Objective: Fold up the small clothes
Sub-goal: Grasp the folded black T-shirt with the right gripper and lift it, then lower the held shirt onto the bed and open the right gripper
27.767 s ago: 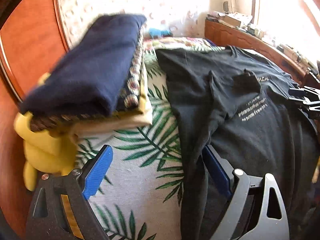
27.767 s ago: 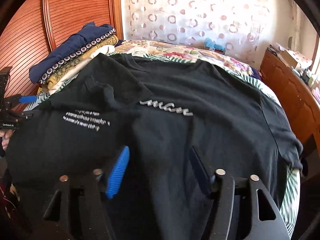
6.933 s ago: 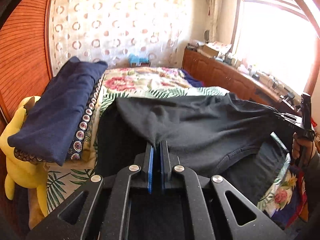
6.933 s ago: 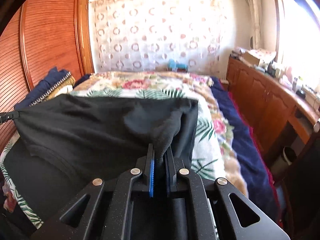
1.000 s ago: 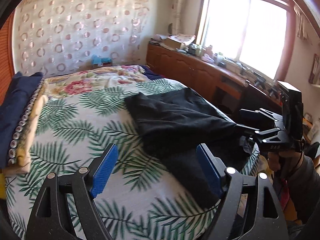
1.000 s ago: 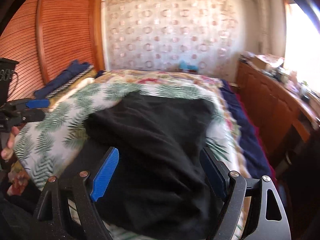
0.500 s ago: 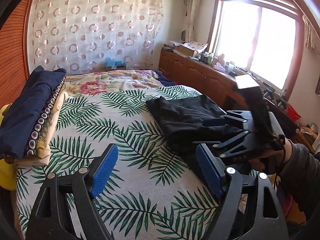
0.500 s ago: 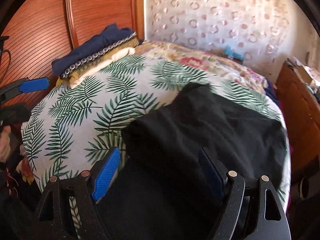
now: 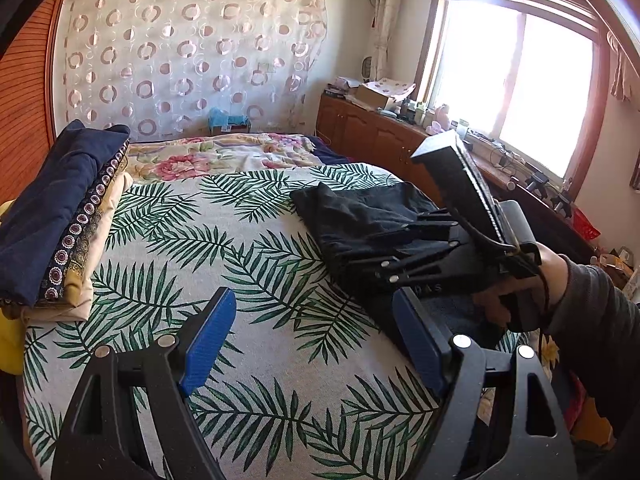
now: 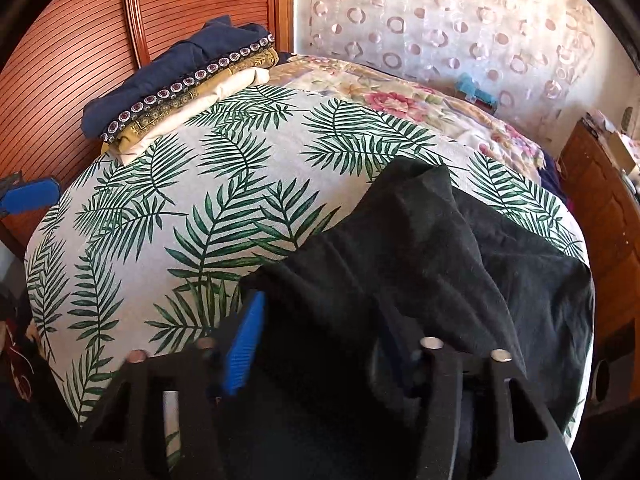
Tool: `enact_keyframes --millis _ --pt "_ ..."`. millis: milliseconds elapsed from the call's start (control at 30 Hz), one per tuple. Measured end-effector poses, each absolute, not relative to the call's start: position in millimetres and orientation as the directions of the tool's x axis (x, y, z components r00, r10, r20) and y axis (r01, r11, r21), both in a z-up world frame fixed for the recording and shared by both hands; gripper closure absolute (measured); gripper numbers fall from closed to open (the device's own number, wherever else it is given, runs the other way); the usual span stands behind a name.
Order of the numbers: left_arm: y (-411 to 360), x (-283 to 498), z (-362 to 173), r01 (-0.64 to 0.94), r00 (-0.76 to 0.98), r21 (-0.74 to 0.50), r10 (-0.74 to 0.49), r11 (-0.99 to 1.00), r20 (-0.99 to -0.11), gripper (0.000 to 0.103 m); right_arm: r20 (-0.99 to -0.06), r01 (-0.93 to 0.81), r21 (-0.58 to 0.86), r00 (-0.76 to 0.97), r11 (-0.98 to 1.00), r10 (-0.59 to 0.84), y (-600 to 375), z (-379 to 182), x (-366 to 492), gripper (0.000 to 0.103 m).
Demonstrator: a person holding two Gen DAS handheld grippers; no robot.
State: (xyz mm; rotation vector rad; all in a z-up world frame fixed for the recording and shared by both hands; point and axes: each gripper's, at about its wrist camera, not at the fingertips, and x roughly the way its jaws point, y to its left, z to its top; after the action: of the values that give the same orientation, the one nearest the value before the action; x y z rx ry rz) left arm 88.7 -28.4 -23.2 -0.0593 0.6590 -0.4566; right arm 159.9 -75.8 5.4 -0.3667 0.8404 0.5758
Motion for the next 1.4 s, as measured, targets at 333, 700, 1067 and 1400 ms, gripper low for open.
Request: enact_keyframes --millis 333,700,1067,1400 --pt "-29 87 -26 0.401 0.696 -0.197 -0.437 0.895 -0.57 0.022 -0.709 -0.564 -0.003 0.584 0.826 0.396 -102 29 162 0.099" --pt "-34 88 -29 0.41 0.687 -0.203 -0.447 0.889 -0.573 0.022 -0.612 -0.262 -0.082 0.774 0.961 0.159 -197 74 221 0.099" --pt "-47 91 -40 0.429 0.656 -0.206 -0.46 0.88 -0.598 0.022 -0.704 -0.075 0.015 0.707 0.997 0.064 -255 29 235 0.084" --pt "-62 92 -46 0.447 0.636 -0.202 -0.468 0.871 -0.614 0.022 -0.785 -0.203 0.012 0.605 0.979 0.135 -234 4 235 0.058"
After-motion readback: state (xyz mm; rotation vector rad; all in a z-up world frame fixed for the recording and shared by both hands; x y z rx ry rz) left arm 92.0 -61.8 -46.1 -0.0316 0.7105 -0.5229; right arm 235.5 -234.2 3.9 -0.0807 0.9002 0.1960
